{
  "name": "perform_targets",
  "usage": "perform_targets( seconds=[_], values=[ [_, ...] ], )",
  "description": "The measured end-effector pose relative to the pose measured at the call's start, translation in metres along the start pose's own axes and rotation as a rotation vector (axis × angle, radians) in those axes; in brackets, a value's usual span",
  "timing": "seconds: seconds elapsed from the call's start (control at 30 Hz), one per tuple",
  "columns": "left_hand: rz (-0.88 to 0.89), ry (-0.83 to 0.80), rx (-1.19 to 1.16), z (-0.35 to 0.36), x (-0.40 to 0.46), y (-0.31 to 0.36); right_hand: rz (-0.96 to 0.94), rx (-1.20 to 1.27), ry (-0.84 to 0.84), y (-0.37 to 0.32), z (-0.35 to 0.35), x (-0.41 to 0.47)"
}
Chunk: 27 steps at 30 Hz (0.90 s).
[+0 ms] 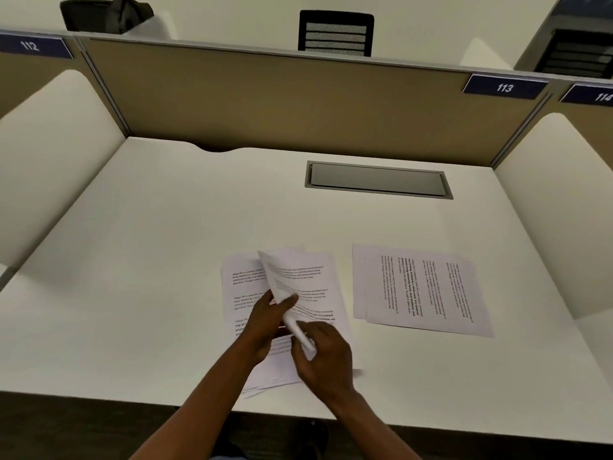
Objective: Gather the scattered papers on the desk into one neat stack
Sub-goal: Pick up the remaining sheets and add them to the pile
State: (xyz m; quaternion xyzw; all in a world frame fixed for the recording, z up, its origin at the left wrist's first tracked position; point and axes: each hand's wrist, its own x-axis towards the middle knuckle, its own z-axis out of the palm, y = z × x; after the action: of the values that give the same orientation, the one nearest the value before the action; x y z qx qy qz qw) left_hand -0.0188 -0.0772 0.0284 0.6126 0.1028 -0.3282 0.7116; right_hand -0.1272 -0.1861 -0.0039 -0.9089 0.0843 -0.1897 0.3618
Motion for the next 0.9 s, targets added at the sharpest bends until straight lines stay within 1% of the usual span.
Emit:
perform_targets(
  seconds=[0.07, 0.13, 0.17, 0.23, 0.3, 0.37, 0.4, 0.43, 0.47, 0.5, 0.53, 0.57, 0.67, 0.8, 0.9],
  values=[
    [0.013, 0.034, 0.058, -0.006, 0.003, -0.007, -0.031, 0.007, -0.075, 0.000, 0.003, -0.006],
    [0.016, 0.051, 0.069, -0.012, 0.002, -0.010, -0.018, 0.048, -0.141, 0.002, 0.000, -0.008],
    [0.008, 0.059, 0.043, -0.016, 0.002, -0.012, 0.003, 0.074, -0.143, 0.003, -0.004, -0.007],
    [-0.025, 0.036, -0.049, -0.027, 0.001, -0.015, 0.086, 0.114, -0.086, 0.006, -0.013, -0.002],
    [-0.057, -0.038, -0.164, -0.039, -0.001, -0.019, 0.259, 0.099, -0.017, 0.013, -0.022, 0.006],
    [-0.073, -0.114, -0.254, -0.049, -0.005, -0.022, 0.557, 0.117, -0.027, 0.023, -0.032, 0.015],
    [-0.072, -0.153, -0.273, -0.052, -0.008, -0.024, 0.709, 0.198, -0.069, 0.027, -0.038, 0.019],
    [-0.068, -0.179, -0.273, -0.053, -0.011, -0.026, 0.835, 0.352, -0.108, 0.030, -0.043, 0.023],
    [-0.066, -0.183, -0.257, -0.055, -0.012, -0.028, 0.938, 0.554, -0.137, 0.033, -0.046, 0.026],
    [-0.065, -0.153, -0.223, -0.056, -0.013, -0.031, 1.004, 0.737, -0.162, 0.036, -0.048, 0.029],
    [-0.057, -0.094, -0.170, -0.058, -0.014, -0.033, 1.017, 0.832, -0.178, 0.036, -0.050, 0.031],
    [-0.044, -0.017, -0.099, -0.060, -0.014, -0.035, 0.987, 0.820, -0.176, 0.039, -0.049, 0.031],
    [-0.006, 0.162, 0.116, -0.067, -0.017, -0.037, 0.827, 0.567, -0.153, 0.044, -0.041, 0.031],
    [0.050, 0.272, 0.222, -0.076, -0.022, -0.035, 0.690, 0.464, -0.196, 0.039, -0.028, 0.036],
    [0.114, 0.357, 0.301, -0.078, -0.024, -0.030, 0.648, 0.412, -0.190, 0.031, -0.017, 0.041]
  ],
)
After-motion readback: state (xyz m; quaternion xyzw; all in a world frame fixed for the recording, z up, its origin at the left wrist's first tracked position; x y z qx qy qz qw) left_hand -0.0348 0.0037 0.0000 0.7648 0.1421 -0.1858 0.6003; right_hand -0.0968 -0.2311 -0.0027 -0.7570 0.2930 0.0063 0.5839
